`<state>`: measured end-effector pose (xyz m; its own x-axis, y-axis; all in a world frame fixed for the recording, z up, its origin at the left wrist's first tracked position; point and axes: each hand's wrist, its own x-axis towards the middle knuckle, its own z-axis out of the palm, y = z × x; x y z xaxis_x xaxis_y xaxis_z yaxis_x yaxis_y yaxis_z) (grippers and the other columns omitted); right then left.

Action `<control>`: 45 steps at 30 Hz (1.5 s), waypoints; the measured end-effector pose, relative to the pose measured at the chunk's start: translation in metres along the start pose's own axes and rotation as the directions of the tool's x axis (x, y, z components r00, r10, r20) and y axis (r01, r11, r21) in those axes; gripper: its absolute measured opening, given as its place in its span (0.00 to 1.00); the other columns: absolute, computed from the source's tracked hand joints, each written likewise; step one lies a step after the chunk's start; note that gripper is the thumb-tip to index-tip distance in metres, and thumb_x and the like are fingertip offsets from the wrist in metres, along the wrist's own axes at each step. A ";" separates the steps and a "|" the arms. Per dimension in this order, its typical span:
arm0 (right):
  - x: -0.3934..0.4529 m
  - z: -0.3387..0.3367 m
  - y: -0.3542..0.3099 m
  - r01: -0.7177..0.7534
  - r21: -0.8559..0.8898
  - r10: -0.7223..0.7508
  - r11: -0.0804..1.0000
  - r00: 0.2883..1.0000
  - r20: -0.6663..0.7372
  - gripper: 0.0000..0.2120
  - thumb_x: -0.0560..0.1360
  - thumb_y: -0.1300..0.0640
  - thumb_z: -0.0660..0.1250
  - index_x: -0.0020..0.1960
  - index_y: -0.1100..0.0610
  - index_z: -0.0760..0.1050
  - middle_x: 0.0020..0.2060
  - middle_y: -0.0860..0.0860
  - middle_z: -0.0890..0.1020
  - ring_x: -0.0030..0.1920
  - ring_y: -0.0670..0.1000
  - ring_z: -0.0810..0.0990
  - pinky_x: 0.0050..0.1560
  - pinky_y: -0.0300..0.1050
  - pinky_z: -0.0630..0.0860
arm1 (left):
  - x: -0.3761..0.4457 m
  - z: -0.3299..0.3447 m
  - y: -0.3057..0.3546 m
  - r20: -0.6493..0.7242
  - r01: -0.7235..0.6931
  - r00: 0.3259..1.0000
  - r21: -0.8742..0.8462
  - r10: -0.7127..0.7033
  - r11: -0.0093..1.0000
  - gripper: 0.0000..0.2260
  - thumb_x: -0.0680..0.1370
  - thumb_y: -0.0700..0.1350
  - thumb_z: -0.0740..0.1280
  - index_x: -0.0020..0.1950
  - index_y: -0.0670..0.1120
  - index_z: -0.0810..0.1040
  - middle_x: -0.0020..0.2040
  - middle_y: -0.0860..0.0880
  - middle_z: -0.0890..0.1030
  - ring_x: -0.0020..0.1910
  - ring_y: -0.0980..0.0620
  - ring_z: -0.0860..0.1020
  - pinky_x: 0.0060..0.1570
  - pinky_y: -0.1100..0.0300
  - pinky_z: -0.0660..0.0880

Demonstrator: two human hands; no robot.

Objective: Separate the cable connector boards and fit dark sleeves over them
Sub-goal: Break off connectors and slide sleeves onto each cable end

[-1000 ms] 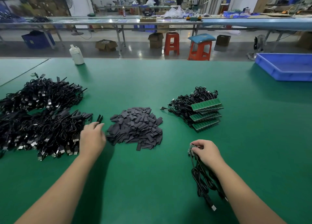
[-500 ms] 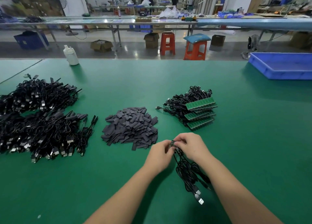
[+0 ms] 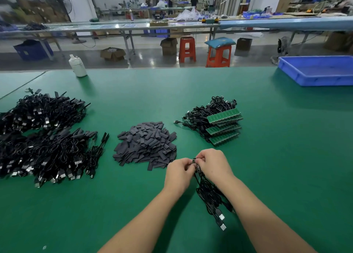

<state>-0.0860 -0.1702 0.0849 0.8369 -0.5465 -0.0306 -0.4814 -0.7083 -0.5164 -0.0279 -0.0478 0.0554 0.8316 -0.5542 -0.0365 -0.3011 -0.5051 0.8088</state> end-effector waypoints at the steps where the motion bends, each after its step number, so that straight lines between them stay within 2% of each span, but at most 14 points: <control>1: 0.000 0.001 0.001 -0.002 -0.006 0.002 1.000 1.000 -0.003 0.06 0.78 0.54 0.68 0.48 0.50 0.84 0.42 0.48 0.85 0.44 0.50 0.82 0.49 0.47 0.81 | 0.000 0.001 0.001 0.000 0.002 1.000 0.005 -0.002 1.000 0.09 0.78 0.48 0.67 0.37 0.50 0.79 0.34 0.48 0.82 0.26 0.55 0.67 0.28 0.61 0.63; 7: 0.010 -0.016 0.027 -0.015 0.022 0.016 1.000 0.998 -0.060 0.07 0.80 0.56 0.64 0.49 0.49 0.81 0.40 0.43 0.82 0.36 0.44 0.79 0.37 0.41 0.76 | 0.000 -0.015 -0.009 -0.018 0.102 0.994 -0.235 -0.110 0.967 0.07 0.79 0.43 0.67 0.42 0.44 0.81 0.37 0.48 0.84 0.35 0.52 0.81 0.37 0.57 0.76; 10: 0.017 -0.028 0.046 -0.046 0.114 0.057 0.992 0.995 -0.088 0.07 0.81 0.56 0.64 0.48 0.49 0.80 0.41 0.44 0.82 0.31 0.45 0.75 0.34 0.41 0.74 | -0.001 -0.030 -0.014 0.046 0.186 0.980 -0.556 -0.194 0.810 0.05 0.80 0.37 0.65 0.48 0.38 0.80 0.41 0.45 0.85 0.35 0.56 0.82 0.31 0.68 0.73; 13: 0.020 -0.037 0.062 -0.096 0.269 0.124 0.958 0.988 -0.089 0.06 0.80 0.55 0.65 0.48 0.48 0.80 0.40 0.43 0.82 0.35 0.48 0.77 0.33 0.41 0.73 | -0.001 -0.042 -0.020 0.049 0.216 0.969 -0.652 -0.243 0.727 0.05 0.81 0.38 0.64 0.52 0.40 0.80 0.41 0.47 0.84 0.34 0.57 0.81 0.31 0.66 0.69; 18: 0.025 -0.040 0.078 -0.113 0.346 0.168 0.931 0.977 -0.134 0.05 0.80 0.56 0.66 0.50 0.50 0.80 0.42 0.42 0.80 0.40 0.42 0.76 0.34 0.36 0.68 | 0.002 -0.058 -0.031 0.168 0.263 0.965 -0.670 -0.203 0.694 0.06 0.81 0.38 0.64 0.53 0.40 0.80 0.44 0.46 0.85 0.36 0.55 0.81 0.35 0.62 0.68; 23: 0.031 -0.042 0.095 -0.156 0.381 0.225 0.911 0.963 -0.145 0.05 0.80 0.56 0.66 0.49 0.49 0.80 0.45 0.46 0.83 0.39 0.43 0.76 0.35 0.37 0.70 | 0.008 -0.078 -0.031 -0.007 0.143 0.980 -0.678 -0.200 0.721 0.06 0.80 0.39 0.66 0.52 0.42 0.82 0.44 0.45 0.84 0.36 0.53 0.79 0.39 0.63 0.77; 26: 0.034 -0.039 0.098 -0.188 0.315 0.240 0.930 0.961 -0.134 0.07 0.80 0.57 0.65 0.55 0.50 0.80 0.52 0.49 0.83 0.44 0.45 0.77 0.42 0.40 0.74 | 0.003 -0.083 -0.026 0.028 0.111 0.993 -0.592 -0.118 0.798 0.05 0.80 0.40 0.67 0.49 0.43 0.83 0.42 0.44 0.84 0.35 0.52 0.78 0.36 0.63 0.74; 29: 0.031 -0.030 0.087 -0.151 0.130 0.186 0.980 0.930 -0.319 0.14 0.80 0.60 0.64 0.65 0.55 0.77 0.61 0.53 0.77 0.59 0.52 0.76 0.59 0.47 0.73 | -0.004 -0.075 -0.018 0.084 0.067 0.996 -0.462 -0.032 0.884 0.04 0.79 0.42 0.69 0.48 0.45 0.84 0.40 0.44 0.84 0.37 0.51 0.77 0.37 0.59 0.70; 31: 0.026 -0.025 0.069 -0.044 0.099 0.084 0.994 0.893 -0.443 0.13 0.80 0.60 0.63 0.63 0.56 0.77 0.59 0.52 0.78 0.59 0.52 0.76 0.58 0.44 0.71 | -0.005 -0.066 -0.017 0.041 -0.014 0.999 -0.313 0.028 0.950 0.04 0.78 0.43 0.70 0.48 0.47 0.85 0.44 0.47 0.83 0.39 0.55 0.77 0.43 0.60 0.72; 34: 0.013 -0.010 0.027 0.025 0.408 0.037 0.913 0.989 -0.143 0.10 0.83 0.54 0.60 0.58 0.51 0.79 0.50 0.44 0.83 0.49 0.51 0.82 0.53 0.47 0.79 | -0.003 -0.057 -0.014 -0.040 -0.072 0.997 -0.227 0.064 0.971 0.03 0.77 0.44 0.71 0.46 0.47 0.85 0.39 0.54 0.79 0.34 0.61 0.72 0.39 0.67 0.68; 38: -0.016 0.029 -0.019 -0.236 0.812 -0.058 0.534 0.948 0.314 0.14 0.84 0.48 0.55 0.56 0.48 0.78 0.46 0.48 0.85 0.49 0.49 0.85 0.54 0.41 0.80 | 0.001 -0.050 -0.013 -0.054 -0.024 0.999 -0.428 0.001 0.903 0.05 0.77 0.42 0.71 0.42 0.44 0.83 0.32 0.53 0.77 0.31 0.58 0.71 0.33 0.67 0.69; 40: -0.025 0.049 -0.026 -0.274 0.844 -0.058 0.460 0.940 0.336 0.12 0.84 0.48 0.58 0.57 0.49 0.79 0.42 0.47 0.85 0.41 0.50 0.83 0.47 0.41 0.81 | 0.003 -0.050 -0.014 -0.024 0.044 0.997 -0.528 -0.067 0.848 0.05 0.77 0.40 0.71 0.41 0.44 0.82 0.33 0.49 0.78 0.33 0.55 0.75 0.36 0.64 0.74; 43: -0.028 0.065 -0.025 -0.227 0.808 -0.001 0.544 0.962 0.271 0.08 0.82 0.54 0.63 0.55 0.52 0.80 0.34 0.49 0.83 0.30 0.46 0.74 0.31 0.35 0.71 | 0.006 -0.052 -0.026 0.046 0.141 0.990 -0.508 -0.137 0.850 0.07 0.76 0.40 0.71 0.38 0.44 0.80 0.29 0.50 0.76 0.29 0.56 0.73 0.31 0.67 0.71; 45: -0.029 0.072 -0.025 -0.226 0.793 0.008 0.565 0.963 0.269 0.07 0.80 0.54 0.65 0.52 0.54 0.82 0.35 0.48 0.84 0.28 0.43 0.71 0.31 0.33 0.68 | 0.006 -0.053 -0.035 0.078 0.198 0.980 -0.466 -0.183 0.863 0.06 0.75 0.41 0.72 0.39 0.43 0.81 0.28 0.52 0.77 0.26 0.58 0.71 0.29 0.68 0.68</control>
<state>-0.0798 -0.1043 0.0373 0.8721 -0.4122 -0.2635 -0.2545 0.0778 -0.9639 0.0123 0.0011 0.0582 0.8335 -0.5027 -0.2293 0.1221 -0.2372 0.9637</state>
